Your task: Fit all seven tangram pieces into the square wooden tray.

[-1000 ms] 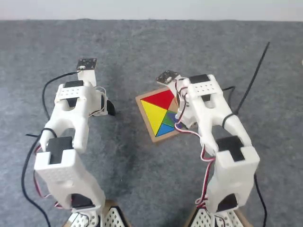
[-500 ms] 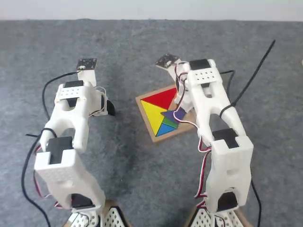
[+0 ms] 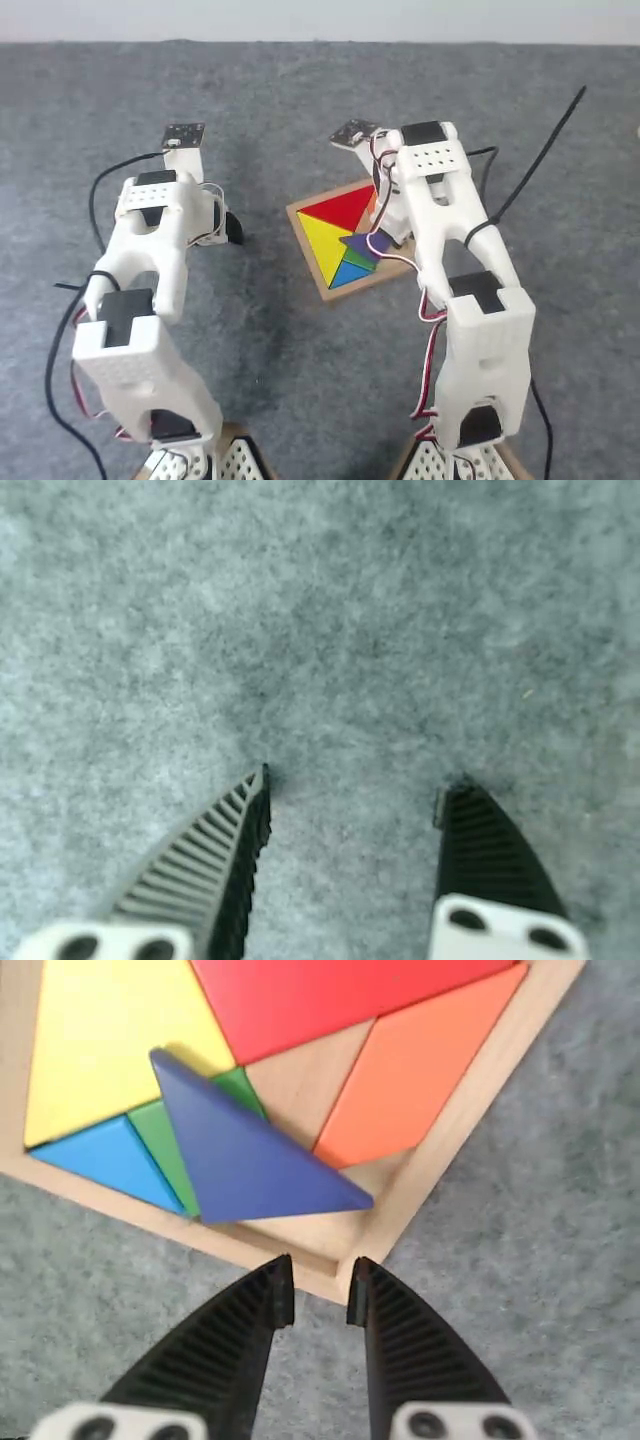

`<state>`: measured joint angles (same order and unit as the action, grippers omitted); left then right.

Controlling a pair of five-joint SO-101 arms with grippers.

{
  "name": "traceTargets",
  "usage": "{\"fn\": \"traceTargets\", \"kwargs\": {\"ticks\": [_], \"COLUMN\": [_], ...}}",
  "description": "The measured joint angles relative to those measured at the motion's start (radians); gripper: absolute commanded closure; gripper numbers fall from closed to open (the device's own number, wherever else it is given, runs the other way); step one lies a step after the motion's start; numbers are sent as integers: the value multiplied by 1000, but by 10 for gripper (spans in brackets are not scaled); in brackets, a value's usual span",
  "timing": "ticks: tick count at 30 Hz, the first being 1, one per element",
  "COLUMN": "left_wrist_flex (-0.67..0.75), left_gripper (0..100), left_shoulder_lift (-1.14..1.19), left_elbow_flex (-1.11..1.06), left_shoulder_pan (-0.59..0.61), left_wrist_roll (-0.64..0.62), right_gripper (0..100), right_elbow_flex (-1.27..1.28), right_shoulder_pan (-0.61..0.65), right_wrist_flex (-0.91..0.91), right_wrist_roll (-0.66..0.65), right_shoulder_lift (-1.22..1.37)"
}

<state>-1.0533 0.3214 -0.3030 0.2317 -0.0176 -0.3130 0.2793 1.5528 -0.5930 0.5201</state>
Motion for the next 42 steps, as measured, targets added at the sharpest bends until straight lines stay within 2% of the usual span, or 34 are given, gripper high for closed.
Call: {"fn": "traceTargets", "kwargs": {"ticks": [7,17,28,36,42], "left_wrist_flex": [0,0,0,0,0], "left_gripper": [743,743,743,743,743], "left_shoulder_lift": [0,0,0,0,0], "left_elbow_flex": [0,0,0,0,0], "left_shoulder_pan": [0,0,0,0,0], "left_wrist_roll": [0,0,0,0,0], "right_gripper": [887,887,887,887,887], "right_elbow_flex": [-9,-150,-164,-299,-310], "right_shoulder_pan": [-26,-25,18,95,180], "right_wrist_flex": [-17,-43,-87,-87,-87], "right_wrist_roll": [2,0,25,91,160], "right_shoulder_lift": [98,115,155,157,157]}}
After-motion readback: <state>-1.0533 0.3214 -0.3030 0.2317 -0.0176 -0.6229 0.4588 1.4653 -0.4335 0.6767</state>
